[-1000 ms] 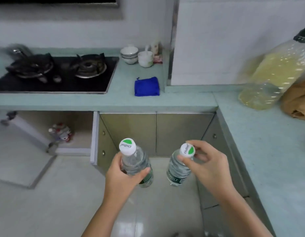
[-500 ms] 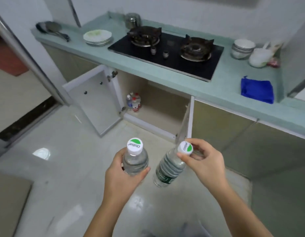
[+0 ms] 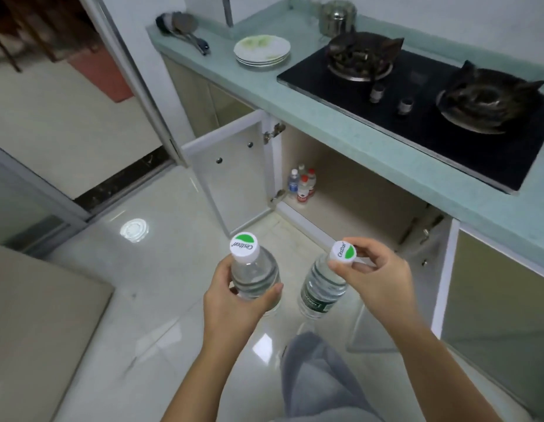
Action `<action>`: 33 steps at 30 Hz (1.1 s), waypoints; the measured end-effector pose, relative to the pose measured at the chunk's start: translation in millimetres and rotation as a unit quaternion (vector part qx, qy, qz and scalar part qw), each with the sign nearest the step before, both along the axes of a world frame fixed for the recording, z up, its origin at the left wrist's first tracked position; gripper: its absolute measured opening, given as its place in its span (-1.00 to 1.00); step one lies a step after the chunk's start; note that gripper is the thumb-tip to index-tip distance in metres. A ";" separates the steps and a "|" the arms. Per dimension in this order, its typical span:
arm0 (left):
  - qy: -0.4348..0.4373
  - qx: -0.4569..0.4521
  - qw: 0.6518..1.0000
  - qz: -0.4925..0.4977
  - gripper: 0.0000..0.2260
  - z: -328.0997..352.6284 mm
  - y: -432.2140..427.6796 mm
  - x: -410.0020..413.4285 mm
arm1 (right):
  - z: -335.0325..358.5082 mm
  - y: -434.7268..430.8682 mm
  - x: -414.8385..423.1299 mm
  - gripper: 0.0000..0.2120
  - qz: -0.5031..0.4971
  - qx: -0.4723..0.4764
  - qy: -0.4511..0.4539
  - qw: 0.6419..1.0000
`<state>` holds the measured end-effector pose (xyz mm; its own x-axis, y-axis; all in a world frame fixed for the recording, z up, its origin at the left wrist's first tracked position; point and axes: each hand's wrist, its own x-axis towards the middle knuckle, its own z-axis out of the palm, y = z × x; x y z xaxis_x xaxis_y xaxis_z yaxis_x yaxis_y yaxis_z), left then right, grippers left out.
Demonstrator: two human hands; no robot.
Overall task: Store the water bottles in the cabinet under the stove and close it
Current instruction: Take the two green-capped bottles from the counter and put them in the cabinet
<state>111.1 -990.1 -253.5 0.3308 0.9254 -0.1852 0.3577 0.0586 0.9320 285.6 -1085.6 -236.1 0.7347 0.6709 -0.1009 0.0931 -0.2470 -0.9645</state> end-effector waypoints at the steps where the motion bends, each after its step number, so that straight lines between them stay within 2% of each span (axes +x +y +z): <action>1: 0.004 0.003 1.000 0.001 -0.43 1.1 13.5 13.8 | -1.9 11.9 13.3 -0.69 0.007 -0.005 0.002 1.000; 6: 0.029 0.029 0.999 -0.001 -0.40 5.5 67.3 74.9 | -3.5 62.1 69.3 -0.65 0.036 -0.013 -0.001 0.999; 10: 0.030 0.012 0.999 -0.009 -0.42 -2.3 109.1 116.1 | -6.8 101.5 110.4 -0.67 0.048 -0.027 0.004 0.998; 20: 0.045 -0.013 0.997 -0.054 -0.40 -60.1 222.8 175.8 | -61.3 205.8 160.9 -0.68 0.008 -0.076 0.009 0.997; 26: 0.047 -0.020 0.996 -0.072 -0.44 -127.2 294.0 205.7 | -139.7 274.6 171.2 -0.63 0.006 -0.081 0.002 0.997; 33: 0.030 -0.028 0.998 -0.039 -0.42 -254.1 348.1 246.0 | -279.1 344.0 216.9 -0.71 -0.035 -0.050 0.033 0.998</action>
